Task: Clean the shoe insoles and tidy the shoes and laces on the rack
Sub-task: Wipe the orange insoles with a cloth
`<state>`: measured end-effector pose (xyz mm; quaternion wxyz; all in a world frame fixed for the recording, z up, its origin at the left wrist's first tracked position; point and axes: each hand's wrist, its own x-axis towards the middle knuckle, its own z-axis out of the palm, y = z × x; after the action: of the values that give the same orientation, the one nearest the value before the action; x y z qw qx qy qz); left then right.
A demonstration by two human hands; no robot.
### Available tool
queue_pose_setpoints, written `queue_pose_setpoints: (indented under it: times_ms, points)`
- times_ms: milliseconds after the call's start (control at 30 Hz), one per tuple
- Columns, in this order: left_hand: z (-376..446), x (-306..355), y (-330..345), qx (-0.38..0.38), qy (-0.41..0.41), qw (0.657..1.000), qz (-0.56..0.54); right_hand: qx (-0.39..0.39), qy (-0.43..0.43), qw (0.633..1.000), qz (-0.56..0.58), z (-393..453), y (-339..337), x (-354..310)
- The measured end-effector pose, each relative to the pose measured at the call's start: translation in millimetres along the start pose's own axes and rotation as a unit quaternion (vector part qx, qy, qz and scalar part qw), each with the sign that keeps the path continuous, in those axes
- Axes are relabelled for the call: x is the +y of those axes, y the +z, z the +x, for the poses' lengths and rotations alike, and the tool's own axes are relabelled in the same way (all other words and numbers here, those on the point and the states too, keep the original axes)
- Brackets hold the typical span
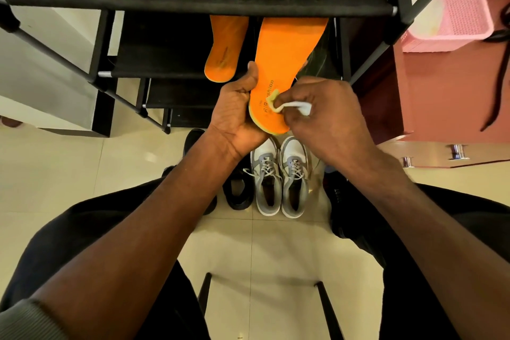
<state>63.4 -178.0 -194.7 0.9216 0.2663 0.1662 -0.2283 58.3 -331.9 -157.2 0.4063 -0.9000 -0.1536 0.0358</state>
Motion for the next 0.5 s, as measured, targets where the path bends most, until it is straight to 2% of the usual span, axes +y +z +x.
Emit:
queue_pose_setpoints:
  times_ms: [100, 200, 333, 433, 500]
  points:
    - [-4.2, 4.9, -0.7, 0.038, 0.003, 0.999, 0.027, -0.069, -0.050, 0.996, 0.038, -11.6, 10.4, -14.3]
    - [-7.1, 3.5, 3.3, 0.054, 0.000, 0.998, 0.022, -0.013, -0.048, 0.998, -0.025, -11.7, 14.0, -13.8]
    - [-6.9, -6.2, 13.8, 0.042, -0.022, 0.999, 0.013, 0.068, 0.004, 0.993, -0.099, 0.2, 2.2, -4.8]
    - [-8.6, -6.1, 18.6, 0.037, -0.019, 0.999, 0.016, 0.092, 0.024, 0.990, -0.109, 3.5, -5.3, -0.7]
    - [-10.3, -4.6, 17.8, 0.042, -0.020, 0.999, 0.025, 0.078, 0.017, 0.991, -0.107, 2.3, -2.6, -1.0]
